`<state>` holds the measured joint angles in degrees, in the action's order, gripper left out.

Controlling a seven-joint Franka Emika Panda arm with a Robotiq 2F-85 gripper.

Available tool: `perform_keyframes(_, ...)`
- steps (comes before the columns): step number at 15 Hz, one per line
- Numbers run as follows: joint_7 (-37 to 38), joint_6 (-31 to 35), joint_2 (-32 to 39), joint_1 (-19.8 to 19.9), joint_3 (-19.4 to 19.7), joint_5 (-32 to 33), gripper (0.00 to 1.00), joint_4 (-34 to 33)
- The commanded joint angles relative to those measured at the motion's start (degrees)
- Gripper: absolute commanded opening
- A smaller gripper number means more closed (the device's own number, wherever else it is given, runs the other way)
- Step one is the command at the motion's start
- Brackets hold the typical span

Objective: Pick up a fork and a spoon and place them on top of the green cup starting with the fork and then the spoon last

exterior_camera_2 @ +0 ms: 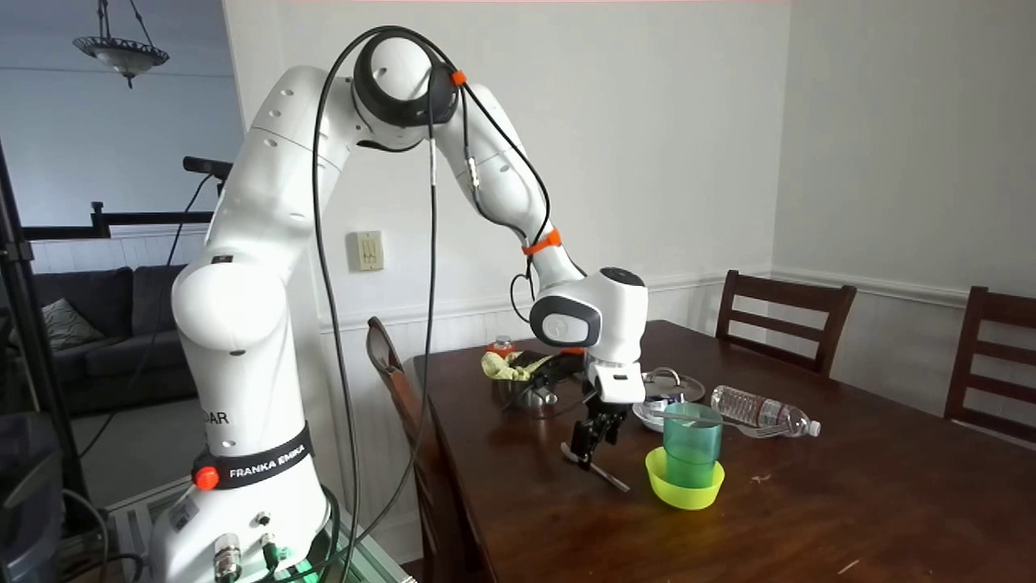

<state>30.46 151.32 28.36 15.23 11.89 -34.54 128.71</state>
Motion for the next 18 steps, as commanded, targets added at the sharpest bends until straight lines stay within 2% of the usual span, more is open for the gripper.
perform_keyframes(1, -0.1, 0.7, 1.7, 0.6, -1.3, -3.8, 0.90, -0.7)
perform_keyframes(2, 0.0, 0.6, 2.0, 0.4, -1.2, -4.2, 0.74, -0.9)
perform_keyframes(4, 0.0, 0.6, 2.3, 0.3, -1.0, -4.7, 0.62, -0.9)
perform_keyframes(12, 0.0, 0.1, 2.0, 0.1, 0.0, -4.2, 0.05, -1.6)
perform_keyframes(14, -0.7, 0.4, 2.1, 0.4, 0.2, -4.1, 0.00, -2.0)
perform_keyframes(18, 0.0, -2.3, 1.1, 0.5, 1.7, -2.4, 0.02, -3.1)
